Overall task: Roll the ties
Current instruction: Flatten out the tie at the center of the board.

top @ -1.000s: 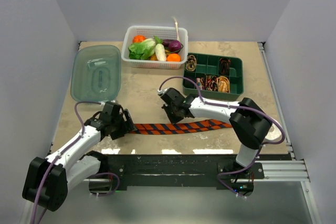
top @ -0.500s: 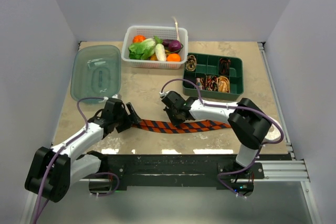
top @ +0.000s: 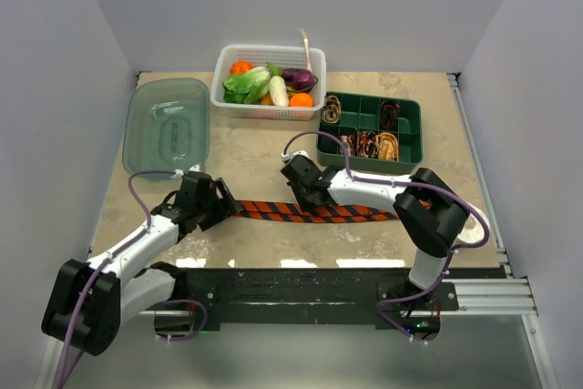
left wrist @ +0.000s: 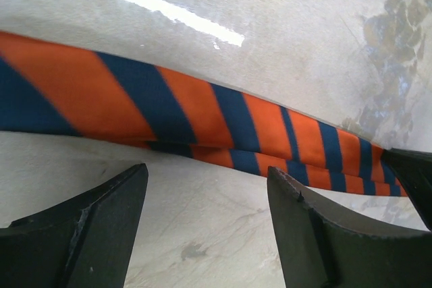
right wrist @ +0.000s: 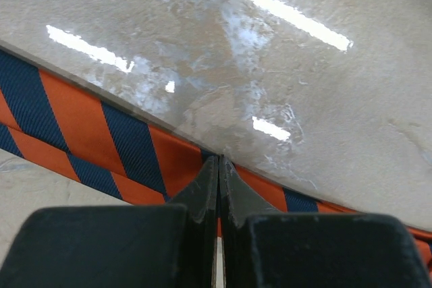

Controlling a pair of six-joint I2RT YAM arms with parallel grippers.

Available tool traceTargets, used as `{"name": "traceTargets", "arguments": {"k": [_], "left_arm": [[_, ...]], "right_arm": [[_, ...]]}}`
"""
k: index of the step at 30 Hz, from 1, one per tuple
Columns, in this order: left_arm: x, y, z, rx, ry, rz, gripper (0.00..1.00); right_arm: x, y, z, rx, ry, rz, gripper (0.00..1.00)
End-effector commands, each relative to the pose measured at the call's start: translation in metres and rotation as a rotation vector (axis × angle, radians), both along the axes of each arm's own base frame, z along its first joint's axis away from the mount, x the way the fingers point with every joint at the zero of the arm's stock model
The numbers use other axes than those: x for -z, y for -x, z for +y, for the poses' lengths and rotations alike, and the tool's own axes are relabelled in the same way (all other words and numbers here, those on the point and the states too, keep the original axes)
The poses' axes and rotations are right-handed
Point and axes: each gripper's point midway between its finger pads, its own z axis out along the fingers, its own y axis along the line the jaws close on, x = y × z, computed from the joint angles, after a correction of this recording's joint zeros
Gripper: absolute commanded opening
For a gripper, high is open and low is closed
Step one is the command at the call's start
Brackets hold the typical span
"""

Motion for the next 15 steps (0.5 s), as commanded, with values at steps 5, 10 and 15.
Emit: {"name": "traceTargets", "arguments": {"k": [5,10,15], "left_arm": [[0.000,0.012,0.041,-0.221,-0.087,0.012,0.75],[-0.007,0.010,0.061,-0.324,-0.103,-0.033,0.74],[-0.004,0.008,0.078,-0.392,-0.113,-0.033,0.73]], "right_arm": [[-0.040,-0.025,0.005,0.001,0.015,-0.084,0.00],[-0.047,-0.032,0.017,-0.031,-0.013,-0.102,0.00],[-0.059,-0.031,0.052,-0.104,-0.088,-0.104,0.00]]}}
